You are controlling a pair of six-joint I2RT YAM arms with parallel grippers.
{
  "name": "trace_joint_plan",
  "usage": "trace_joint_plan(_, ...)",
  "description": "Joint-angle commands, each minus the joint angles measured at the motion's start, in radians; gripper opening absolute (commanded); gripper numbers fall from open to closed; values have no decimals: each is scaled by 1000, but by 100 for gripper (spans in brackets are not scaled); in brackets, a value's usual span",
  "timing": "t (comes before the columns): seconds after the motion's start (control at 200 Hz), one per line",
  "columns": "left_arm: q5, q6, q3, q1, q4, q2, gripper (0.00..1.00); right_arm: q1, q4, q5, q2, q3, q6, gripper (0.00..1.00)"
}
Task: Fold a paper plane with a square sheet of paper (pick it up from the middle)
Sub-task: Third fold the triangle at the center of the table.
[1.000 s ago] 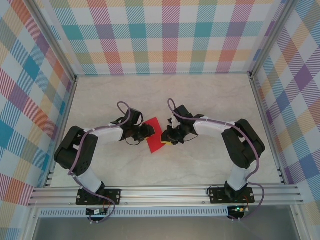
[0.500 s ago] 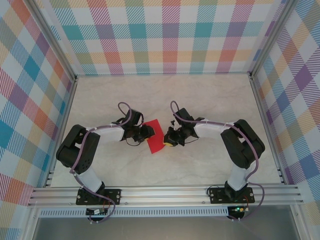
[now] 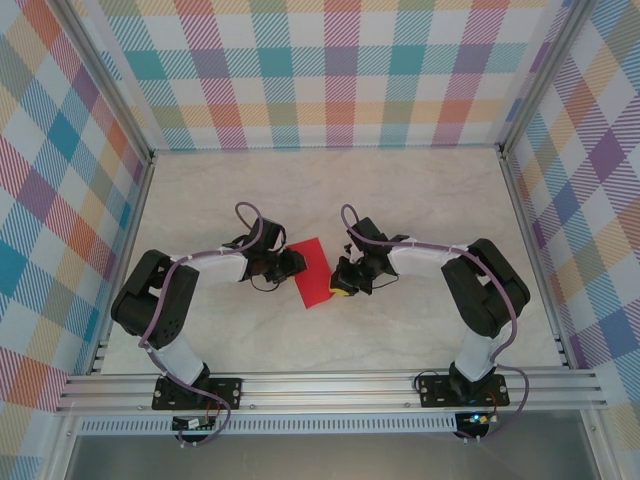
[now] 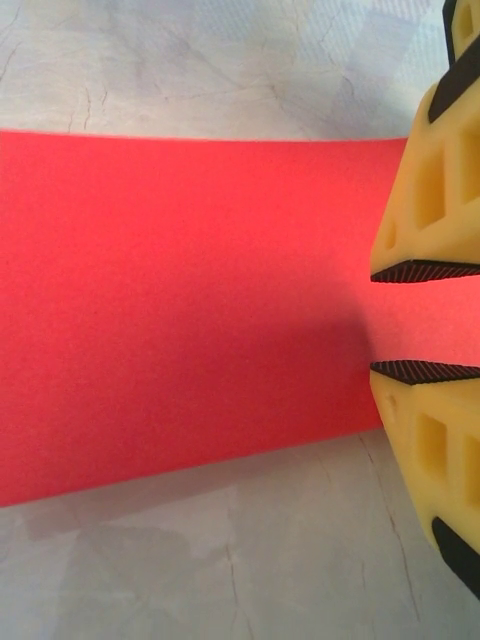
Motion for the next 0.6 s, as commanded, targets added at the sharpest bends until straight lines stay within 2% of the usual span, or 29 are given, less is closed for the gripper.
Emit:
trace_joint_plan(0.0, -29, 25, 21, 17, -30, 23, 28, -5, 13, -7, -13, 14, 4, 16)
trace_joint_plan(0.075, -33, 28, 20, 17, -36, 25, 27, -5, 29, 2, -34, 1, 13, 21)
trace_joint_plan(0.19, -36, 29, 20, 18, -40, 27, 27, -5, 33, 14, -59, -15, 16, 22)
trace_joint_plan(0.595, -26, 27, 19, 18, -33, 23, 26, -4, 76, -7, -57, -20, 43, 6)
